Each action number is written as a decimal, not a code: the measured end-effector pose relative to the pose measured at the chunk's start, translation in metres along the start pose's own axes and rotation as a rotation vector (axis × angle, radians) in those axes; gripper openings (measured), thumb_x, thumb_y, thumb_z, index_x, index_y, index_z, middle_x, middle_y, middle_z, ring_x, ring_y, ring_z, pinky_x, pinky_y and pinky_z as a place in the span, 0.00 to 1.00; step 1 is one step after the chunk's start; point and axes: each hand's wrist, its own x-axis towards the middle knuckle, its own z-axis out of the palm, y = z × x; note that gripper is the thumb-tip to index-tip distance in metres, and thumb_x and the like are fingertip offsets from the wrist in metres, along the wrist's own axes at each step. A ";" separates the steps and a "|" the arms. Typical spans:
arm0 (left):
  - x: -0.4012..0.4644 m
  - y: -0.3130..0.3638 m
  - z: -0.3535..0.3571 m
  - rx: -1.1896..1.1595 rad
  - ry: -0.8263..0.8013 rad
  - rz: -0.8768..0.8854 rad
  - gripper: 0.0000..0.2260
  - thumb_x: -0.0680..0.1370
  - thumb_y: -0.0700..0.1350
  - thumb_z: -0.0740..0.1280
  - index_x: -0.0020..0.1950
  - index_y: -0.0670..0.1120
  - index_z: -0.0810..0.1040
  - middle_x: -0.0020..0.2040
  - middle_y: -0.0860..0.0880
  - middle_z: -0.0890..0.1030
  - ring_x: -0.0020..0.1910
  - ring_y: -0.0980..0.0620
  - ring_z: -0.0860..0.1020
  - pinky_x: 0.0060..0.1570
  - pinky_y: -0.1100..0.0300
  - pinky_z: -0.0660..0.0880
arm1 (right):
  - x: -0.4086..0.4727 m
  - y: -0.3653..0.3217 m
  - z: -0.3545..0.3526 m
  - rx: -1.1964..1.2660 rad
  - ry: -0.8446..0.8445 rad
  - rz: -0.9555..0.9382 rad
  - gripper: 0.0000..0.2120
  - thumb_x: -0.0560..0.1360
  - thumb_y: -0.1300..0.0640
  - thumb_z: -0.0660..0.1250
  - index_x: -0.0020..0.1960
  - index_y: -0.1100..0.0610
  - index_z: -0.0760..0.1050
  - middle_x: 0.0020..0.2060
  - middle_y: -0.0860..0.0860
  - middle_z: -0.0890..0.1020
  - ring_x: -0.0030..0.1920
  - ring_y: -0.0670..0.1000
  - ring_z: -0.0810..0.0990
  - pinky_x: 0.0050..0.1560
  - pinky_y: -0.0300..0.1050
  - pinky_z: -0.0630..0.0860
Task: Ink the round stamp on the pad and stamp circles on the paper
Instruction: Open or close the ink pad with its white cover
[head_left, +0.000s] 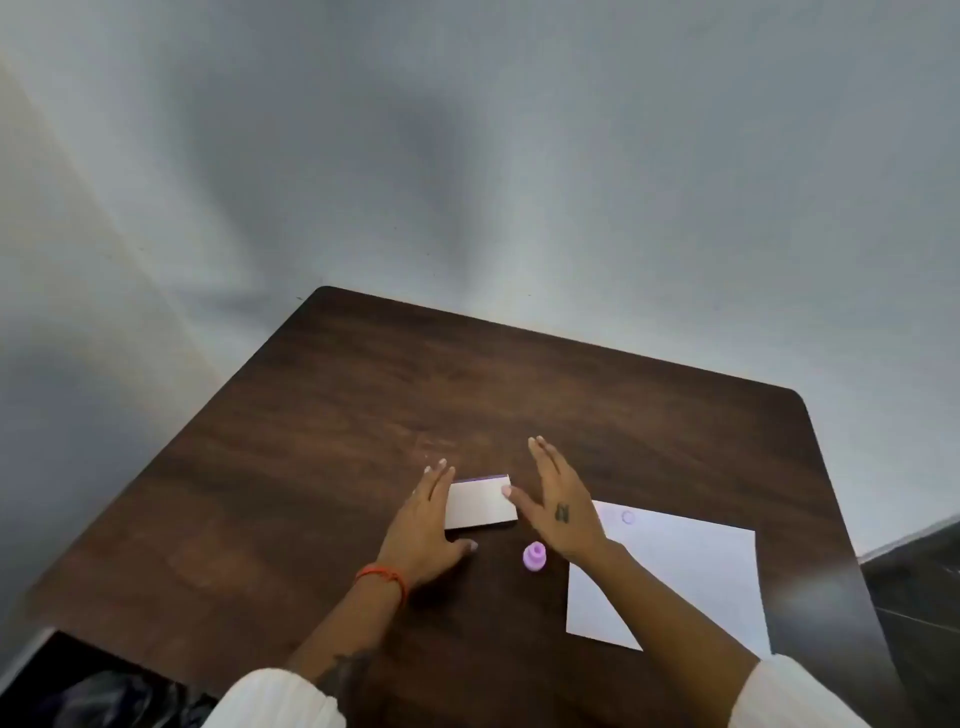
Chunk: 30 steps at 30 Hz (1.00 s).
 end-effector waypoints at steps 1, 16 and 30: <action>0.001 -0.002 0.000 -0.009 -0.026 0.000 0.44 0.69 0.52 0.72 0.75 0.50 0.46 0.77 0.52 0.47 0.76 0.52 0.47 0.73 0.54 0.52 | 0.003 0.001 0.003 -0.035 -0.060 -0.020 0.35 0.74 0.44 0.64 0.74 0.54 0.52 0.76 0.52 0.57 0.74 0.52 0.56 0.71 0.47 0.58; 0.020 -0.011 0.006 0.025 -0.048 0.008 0.30 0.75 0.43 0.67 0.73 0.45 0.57 0.76 0.50 0.58 0.75 0.51 0.55 0.73 0.59 0.52 | 0.034 0.007 0.026 -0.395 -0.423 -0.069 0.35 0.72 0.58 0.69 0.73 0.56 0.55 0.74 0.53 0.61 0.73 0.54 0.59 0.72 0.47 0.59; 0.023 -0.005 0.002 0.044 -0.030 0.028 0.30 0.75 0.42 0.66 0.73 0.47 0.57 0.75 0.49 0.59 0.74 0.50 0.55 0.73 0.59 0.52 | 0.033 0.008 0.019 -0.340 -0.422 -0.097 0.32 0.74 0.60 0.67 0.73 0.55 0.55 0.74 0.52 0.62 0.72 0.54 0.61 0.72 0.46 0.59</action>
